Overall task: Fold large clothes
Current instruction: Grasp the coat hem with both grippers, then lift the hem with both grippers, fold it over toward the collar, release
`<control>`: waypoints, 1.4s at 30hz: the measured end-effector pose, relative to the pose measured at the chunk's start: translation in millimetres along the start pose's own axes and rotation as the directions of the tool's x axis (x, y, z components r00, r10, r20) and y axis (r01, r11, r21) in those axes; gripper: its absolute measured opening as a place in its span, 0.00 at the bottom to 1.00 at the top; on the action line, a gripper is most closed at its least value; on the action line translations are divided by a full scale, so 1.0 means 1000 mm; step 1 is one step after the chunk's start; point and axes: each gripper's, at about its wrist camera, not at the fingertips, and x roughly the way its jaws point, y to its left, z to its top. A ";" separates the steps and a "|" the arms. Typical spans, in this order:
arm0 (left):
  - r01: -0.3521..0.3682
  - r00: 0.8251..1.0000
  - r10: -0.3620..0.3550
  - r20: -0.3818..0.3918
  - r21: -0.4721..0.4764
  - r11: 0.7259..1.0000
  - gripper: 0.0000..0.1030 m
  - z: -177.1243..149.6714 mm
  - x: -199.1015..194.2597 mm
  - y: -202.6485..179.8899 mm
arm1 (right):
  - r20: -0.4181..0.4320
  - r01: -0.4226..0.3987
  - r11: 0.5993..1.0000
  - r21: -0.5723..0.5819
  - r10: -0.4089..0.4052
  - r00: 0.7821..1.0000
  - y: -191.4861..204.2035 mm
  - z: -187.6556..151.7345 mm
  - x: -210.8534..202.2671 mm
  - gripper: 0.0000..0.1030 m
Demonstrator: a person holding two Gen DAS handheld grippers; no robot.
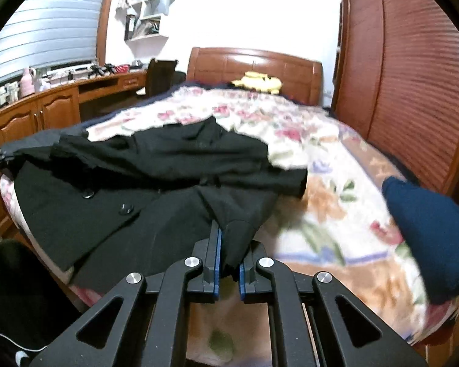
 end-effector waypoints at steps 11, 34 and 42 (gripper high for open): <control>0.005 0.989 -0.007 0.151 0.016 1.000 0.07 0.030 -0.059 -0.001 | 0.125 0.027 0.999 -0.037 -0.022 0.992 -0.001 0.036 -0.066 0.07; -0.002 0.973 -0.002 0.232 0.015 1.000 0.07 0.047 -0.116 0.009 | 0.231 0.038 0.993 -0.113 -0.011 0.973 0.003 0.017 -0.113 0.07; -0.034 0.996 0.037 0.082 -0.035 0.999 0.07 0.023 -0.033 0.034 | 0.090 0.026 0.984 -0.174 -0.011 0.996 0.021 0.001 -0.039 0.07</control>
